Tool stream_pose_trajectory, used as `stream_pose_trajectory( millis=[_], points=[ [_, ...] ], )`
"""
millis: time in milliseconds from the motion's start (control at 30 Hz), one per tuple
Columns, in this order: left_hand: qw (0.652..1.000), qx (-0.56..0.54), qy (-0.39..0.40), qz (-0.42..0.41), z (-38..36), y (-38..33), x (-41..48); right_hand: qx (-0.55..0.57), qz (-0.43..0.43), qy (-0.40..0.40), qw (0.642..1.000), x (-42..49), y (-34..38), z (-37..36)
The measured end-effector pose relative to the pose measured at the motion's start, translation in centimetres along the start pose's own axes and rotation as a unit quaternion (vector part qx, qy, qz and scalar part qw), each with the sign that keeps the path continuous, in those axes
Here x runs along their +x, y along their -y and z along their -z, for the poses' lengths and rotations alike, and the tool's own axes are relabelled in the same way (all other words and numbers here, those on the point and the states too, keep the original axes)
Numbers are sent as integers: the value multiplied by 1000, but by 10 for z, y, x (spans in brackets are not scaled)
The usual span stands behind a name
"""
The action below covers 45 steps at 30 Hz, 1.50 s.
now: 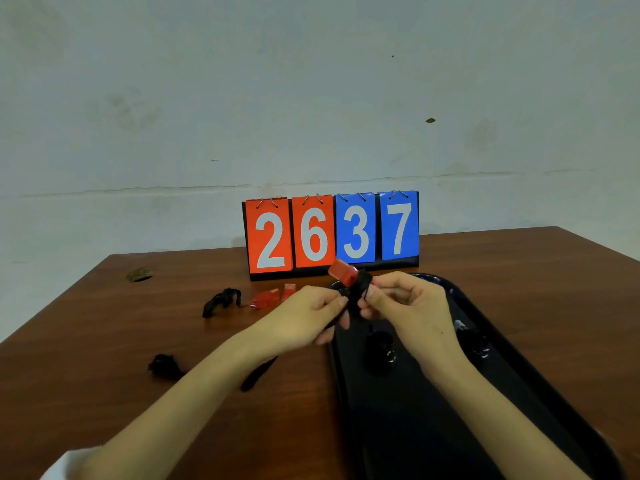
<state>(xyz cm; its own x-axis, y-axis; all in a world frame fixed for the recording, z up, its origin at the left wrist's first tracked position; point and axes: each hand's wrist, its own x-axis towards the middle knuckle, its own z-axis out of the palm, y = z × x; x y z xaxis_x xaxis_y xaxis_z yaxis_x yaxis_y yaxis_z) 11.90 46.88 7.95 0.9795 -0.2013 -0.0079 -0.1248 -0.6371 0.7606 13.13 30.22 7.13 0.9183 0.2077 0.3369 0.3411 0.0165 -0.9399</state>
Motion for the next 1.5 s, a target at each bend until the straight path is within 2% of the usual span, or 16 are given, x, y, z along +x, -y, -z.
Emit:
stream_pose_trajectory(
  millis=[133, 300, 433, 600, 800, 1033, 1200, 1333, 1433, 1500],
  points=[
    [998, 36, -53, -11, 3, 1, -1, -81, -11, -79, 994, 5, -9, 5],
    [986, 138, -75, -47, 9, -7, -7, -183, -7, -83, 980, 5, -14, 4],
    [965, 226, -121, -60, 22, -11, -13, -243, -29, -37, 969, 4, -14, 2],
    [950, 282, -102, -83, 29, -16, -18, -244, -34, 79, 966, 1, -11, -1],
    [971, 202, -80, -102, 37, -16, -18, -162, -32, 192, 967, 0, -7, -2],
    [992, 59, -24, -105, 39, -10, -12, -36, -29, 215, 976, 0, 1, 1],
    [996, -86, 32, -11, 27, -12, -10, 30, -23, 176, 984, 0, 3, 2],
    [983, -180, -3, -17, 13, -16, -10, 76, -29, 125, 989, 0, 3, 3],
    [981, -188, -36, -28, 5, -18, -9, 111, -43, 78, 990, 3, 1, 3],
    [991, -115, -58, -30, -3, -17, -9, 118, -57, 43, 991, 4, -1, 4]
  ],
)
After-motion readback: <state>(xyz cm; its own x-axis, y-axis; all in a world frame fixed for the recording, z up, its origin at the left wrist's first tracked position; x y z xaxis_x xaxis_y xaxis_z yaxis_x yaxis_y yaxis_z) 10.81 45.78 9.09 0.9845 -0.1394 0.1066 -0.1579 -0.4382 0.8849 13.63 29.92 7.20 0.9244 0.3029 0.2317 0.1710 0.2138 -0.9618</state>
